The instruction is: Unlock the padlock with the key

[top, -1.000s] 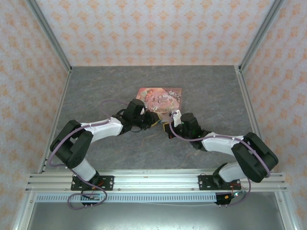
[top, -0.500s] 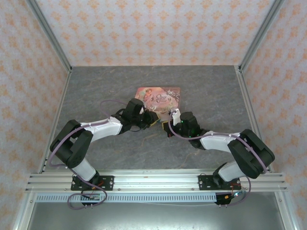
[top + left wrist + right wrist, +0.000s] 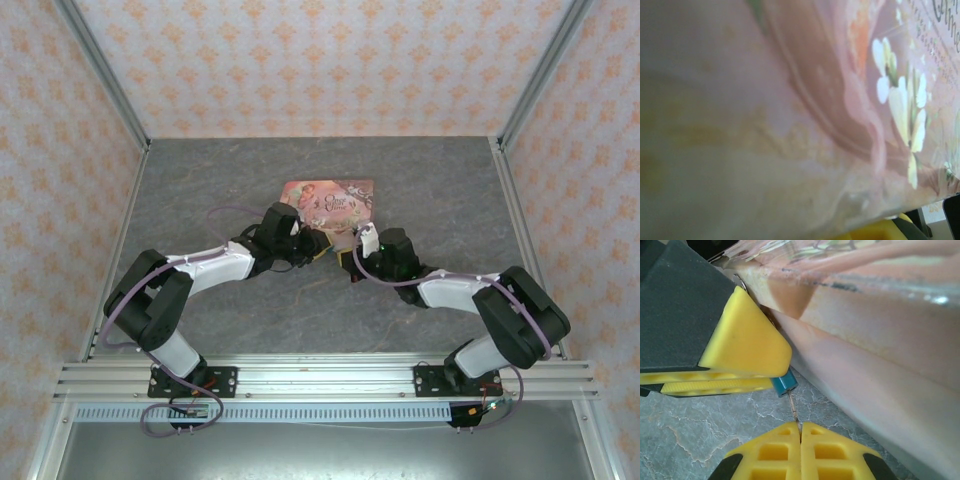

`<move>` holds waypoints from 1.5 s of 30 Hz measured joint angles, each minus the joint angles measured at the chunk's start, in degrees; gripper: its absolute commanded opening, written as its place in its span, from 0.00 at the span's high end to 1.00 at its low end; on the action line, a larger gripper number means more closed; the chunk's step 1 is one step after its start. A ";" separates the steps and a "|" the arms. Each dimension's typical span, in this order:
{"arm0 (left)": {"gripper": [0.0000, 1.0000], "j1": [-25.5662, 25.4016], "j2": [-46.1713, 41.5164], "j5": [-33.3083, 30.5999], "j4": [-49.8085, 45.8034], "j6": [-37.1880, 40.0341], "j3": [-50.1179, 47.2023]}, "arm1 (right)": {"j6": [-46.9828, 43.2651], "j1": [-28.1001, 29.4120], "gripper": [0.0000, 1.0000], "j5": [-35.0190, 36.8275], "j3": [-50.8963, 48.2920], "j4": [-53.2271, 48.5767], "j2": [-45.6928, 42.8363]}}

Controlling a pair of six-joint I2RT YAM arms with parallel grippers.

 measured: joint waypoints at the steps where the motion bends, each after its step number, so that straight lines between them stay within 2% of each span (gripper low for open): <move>1: 0.78 0.02 0.00 0.20 -0.09 0.13 0.02 | -0.37 -0.13 1.00 -0.37 0.00 -0.07 0.00; 22: 0.79 0.35 0.00 2.23 -2.49 1.42 1.22 | -4.85 -1.33 1.00 -2.01 0.00 0.46 0.00; 32: 0.79 0.85 0.00 2.08 -2.62 1.40 1.51 | -3.04 -2.08 1.00 -5.33 0.76 3.28 2.54; 45: 0.79 1.60 0.00 0.66 -1.55 0.50 1.49 | -0.57 -2.16 1.00 -5.97 3.45 5.62 6.12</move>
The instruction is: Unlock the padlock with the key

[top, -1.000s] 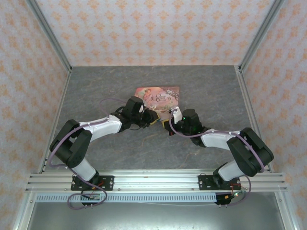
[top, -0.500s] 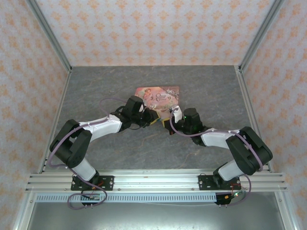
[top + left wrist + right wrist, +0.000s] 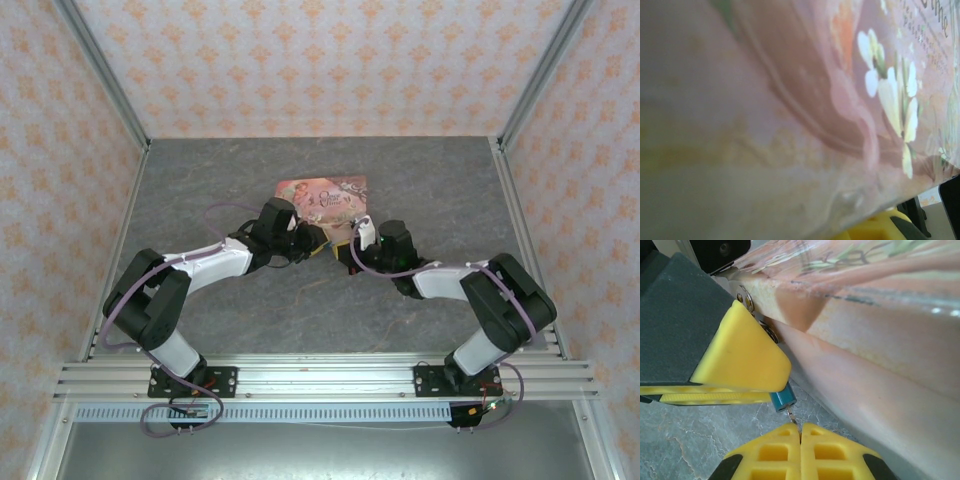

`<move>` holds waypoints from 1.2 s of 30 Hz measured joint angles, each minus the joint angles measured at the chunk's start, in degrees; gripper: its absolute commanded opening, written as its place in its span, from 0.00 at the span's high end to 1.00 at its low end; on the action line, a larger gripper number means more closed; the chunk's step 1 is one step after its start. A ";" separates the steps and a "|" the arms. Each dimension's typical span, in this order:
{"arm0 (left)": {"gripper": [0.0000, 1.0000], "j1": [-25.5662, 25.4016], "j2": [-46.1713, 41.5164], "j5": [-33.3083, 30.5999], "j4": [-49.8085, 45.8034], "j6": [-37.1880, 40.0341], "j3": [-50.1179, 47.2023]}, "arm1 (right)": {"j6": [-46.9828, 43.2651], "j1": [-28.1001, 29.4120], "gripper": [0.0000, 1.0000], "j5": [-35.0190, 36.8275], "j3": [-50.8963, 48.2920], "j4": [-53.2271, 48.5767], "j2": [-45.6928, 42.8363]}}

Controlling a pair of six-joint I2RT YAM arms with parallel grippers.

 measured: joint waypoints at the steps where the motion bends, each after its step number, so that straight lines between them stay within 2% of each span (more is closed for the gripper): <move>1: 0.79 -0.02 0.00 0.02 0.17 -0.26 -0.02 | 0.00 0.00 1.00 -0.09 0.24 0.46 0.33; 9: 0.79 0.04 0.00 -1.01 0.48 -0.66 -0.17 | -0.26 0.09 1.00 -0.35 0.68 3.21 2.45; 20: 0.78 0.24 1.07 -1.49 2.71 -0.81 -0.52 | 4.39 0.11 1.00 0.31 0.28 4.42 2.93; 24: 0.70 -0.17 2.89 -1.16 4.39 -0.83 -0.94 | 7.93 0.94 1.00 2.45 -2.10 6.86 3.21; 32: 0.60 -1.27 5.18 -0.22 7.02 -1.22 -2.40 | 16.35 4.00 1.00 6.75 -5.62 9.84 3.52; 36: 0.46 -1.27 5.16 -0.15 8.94 -1.73 -3.32 | 20.31 4.68 1.00 7.78 -5.92 10.51 4.00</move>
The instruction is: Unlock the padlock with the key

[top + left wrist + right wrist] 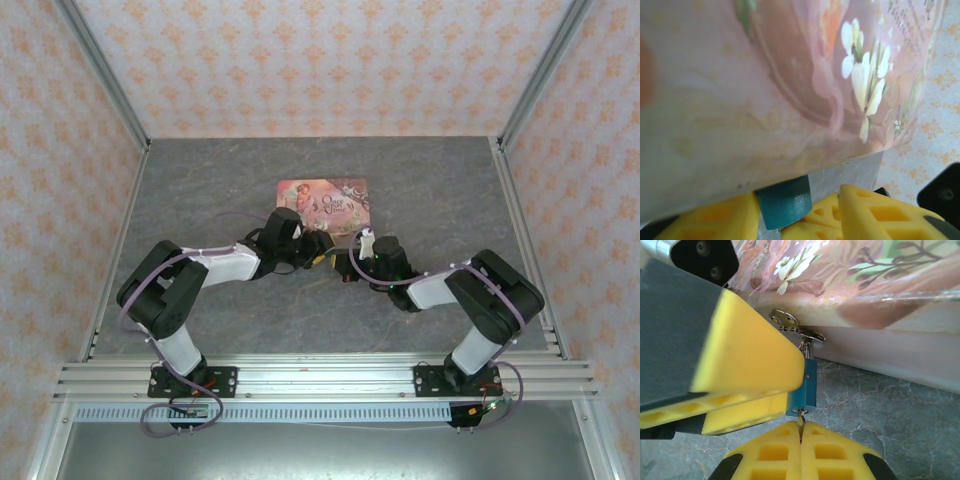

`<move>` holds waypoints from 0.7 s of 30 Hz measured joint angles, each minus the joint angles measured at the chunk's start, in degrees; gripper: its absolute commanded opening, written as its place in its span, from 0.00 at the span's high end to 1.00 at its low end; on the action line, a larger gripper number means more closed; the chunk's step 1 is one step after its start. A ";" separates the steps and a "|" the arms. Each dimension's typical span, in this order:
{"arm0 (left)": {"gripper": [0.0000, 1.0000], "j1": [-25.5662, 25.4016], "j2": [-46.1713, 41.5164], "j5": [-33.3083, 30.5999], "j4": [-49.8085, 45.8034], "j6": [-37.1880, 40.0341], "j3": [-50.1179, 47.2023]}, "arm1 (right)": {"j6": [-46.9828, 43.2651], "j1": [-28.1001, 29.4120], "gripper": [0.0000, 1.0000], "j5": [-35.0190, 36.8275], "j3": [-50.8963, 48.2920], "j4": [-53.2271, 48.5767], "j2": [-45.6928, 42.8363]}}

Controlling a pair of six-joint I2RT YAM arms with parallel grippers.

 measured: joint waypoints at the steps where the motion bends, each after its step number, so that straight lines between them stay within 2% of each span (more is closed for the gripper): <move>1: 0.42 0.00 -0.02 0.04 0.50 -0.17 -0.31 | 1.03 0.17 1.00 0.20 -0.02 0.02 0.24; 4: 0.36 0.13 -1.05 0.15 1.88 -0.85 -1.79 | 4.70 0.59 1.00 0.87 -0.02 0.37 1.01; 8: 0.36 0.15 -4.15 -0.24 4.11 -3.10 -5.66 | 10.73 0.96 1.00 1.31 -0.26 1.77 1.33; 21: 0.56 0.09 -4.96 -3.43 13.68 -11.19 -10.86 | 25.09 1.33 1.00 1.42 -0.79 5.09 2.01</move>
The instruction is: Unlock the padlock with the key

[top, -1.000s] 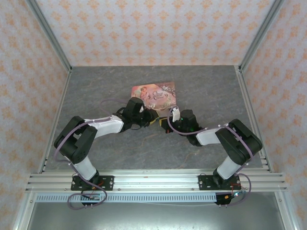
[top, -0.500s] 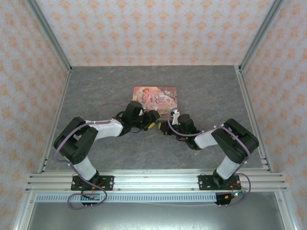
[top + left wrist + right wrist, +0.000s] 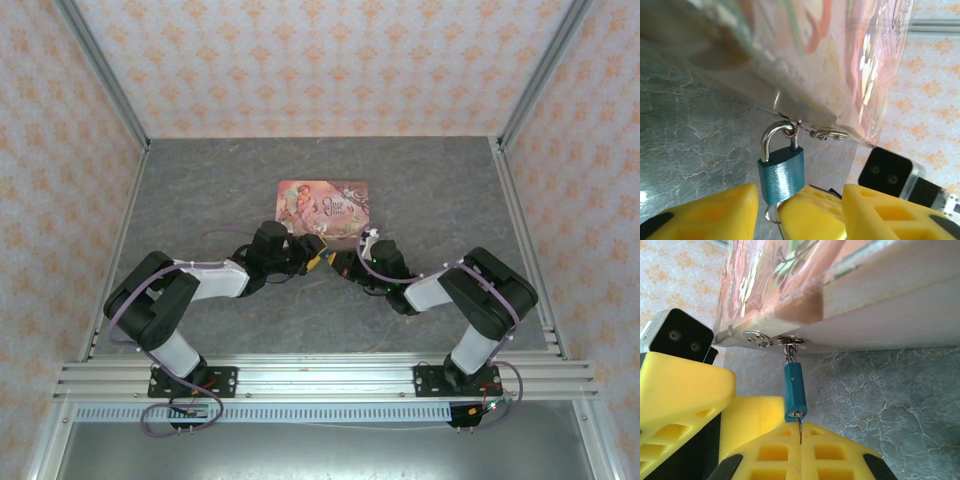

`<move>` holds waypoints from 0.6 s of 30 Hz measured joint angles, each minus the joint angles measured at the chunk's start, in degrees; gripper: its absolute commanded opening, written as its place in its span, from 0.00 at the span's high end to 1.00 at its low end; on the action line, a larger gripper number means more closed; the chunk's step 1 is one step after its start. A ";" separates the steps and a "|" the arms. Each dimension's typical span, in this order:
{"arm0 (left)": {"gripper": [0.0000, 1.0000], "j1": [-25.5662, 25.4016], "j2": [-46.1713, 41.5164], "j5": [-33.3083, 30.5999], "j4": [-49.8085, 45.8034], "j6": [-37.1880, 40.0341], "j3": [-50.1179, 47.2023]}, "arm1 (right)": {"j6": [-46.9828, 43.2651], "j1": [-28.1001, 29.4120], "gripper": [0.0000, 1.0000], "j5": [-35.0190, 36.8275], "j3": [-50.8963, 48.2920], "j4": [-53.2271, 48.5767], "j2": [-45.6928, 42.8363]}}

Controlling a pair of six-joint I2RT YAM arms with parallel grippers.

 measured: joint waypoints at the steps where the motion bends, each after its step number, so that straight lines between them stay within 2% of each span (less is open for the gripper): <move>1: 0.57 0.00 0.11 -0.09 0.31 -0.33 -0.02 | 0.61 0.00 1.00 -0.11 0.02 0.26 0.07; 6: 0.57 -0.17 0.83 -0.98 1.92 -1.42 -0.02 | 3.65 0.04 1.00 -0.13 0.02 1.18 0.31; 11: 0.52 -0.48 1.09 -2.08 2.34 -1.75 0.00 | 5.53 0.04 1.00 -0.13 0.02 1.33 0.44; 18: 0.51 -0.87 1.07 -3.54 1.64 -1.81 0.17 | 6.45 0.11 1.00 -0.15 0.02 1.70 0.46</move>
